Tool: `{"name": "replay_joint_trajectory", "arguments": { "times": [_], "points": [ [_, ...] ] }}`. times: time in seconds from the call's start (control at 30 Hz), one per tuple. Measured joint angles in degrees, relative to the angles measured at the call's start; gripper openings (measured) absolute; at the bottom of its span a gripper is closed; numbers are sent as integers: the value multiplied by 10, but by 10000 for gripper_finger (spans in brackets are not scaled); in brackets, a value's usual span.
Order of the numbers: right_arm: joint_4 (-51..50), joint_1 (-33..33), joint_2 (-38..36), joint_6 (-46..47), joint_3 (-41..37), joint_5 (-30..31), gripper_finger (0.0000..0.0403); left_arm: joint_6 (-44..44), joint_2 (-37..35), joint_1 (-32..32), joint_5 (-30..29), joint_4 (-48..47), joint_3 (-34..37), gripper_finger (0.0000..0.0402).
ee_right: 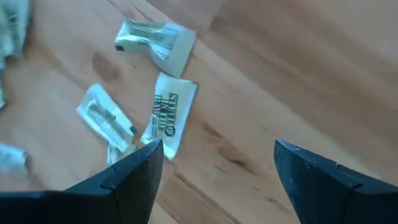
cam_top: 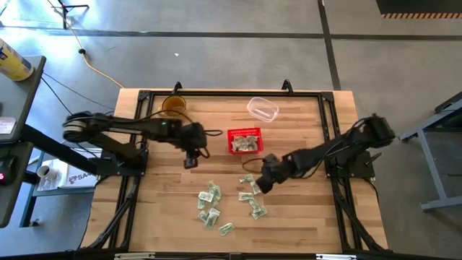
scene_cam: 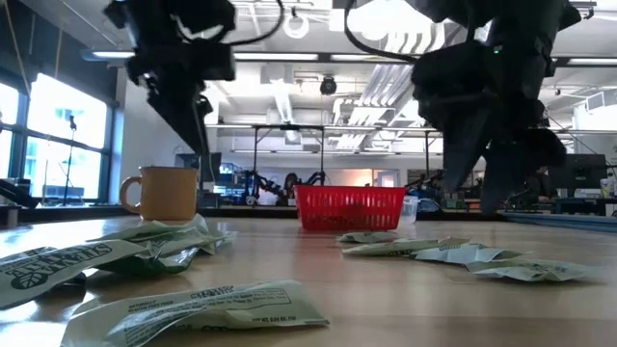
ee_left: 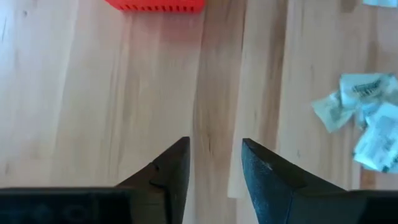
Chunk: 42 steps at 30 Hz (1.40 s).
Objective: Pick and place items into bin
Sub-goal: Put the white packet into the red basket
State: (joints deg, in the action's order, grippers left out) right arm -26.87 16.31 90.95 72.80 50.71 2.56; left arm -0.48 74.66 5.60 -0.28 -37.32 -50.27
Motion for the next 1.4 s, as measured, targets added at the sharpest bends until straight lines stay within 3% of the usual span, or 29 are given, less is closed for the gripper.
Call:
{"name": "replay_joint_trajectory", "arguments": {
  "times": [0.2,0.33,0.43,0.63,0.77,1.03,1.17,1.4],
  "points": [
    [-25,32,100,67,82,60,296,-13,-89,-4,-7,-9,32,170],
    [-114,41,167,69,160,88,296,-13,-125,-4,-8,-18,32,170],
    [-174,46,213,68,214,94,296,-13,-144,-4,-8,-22,32,170],
    [-202,51,277,84,282,78,284,-13,-164,-4,-8,-43,32,169],
    [-215,50,288,100,294,69,226,-13,-167,-4,-10,-51,32,168],
    [-252,26,276,68,292,54,20,-11,-167,-4,-19,-48,31,168],
    [-319,11,256,44,287,64,19,-13,-167,-4,-23,-48,32,168],
    [-459,-30,161,-21,288,143,6,-27,-167,-4,-35,-42,32,168]
  ]
}}
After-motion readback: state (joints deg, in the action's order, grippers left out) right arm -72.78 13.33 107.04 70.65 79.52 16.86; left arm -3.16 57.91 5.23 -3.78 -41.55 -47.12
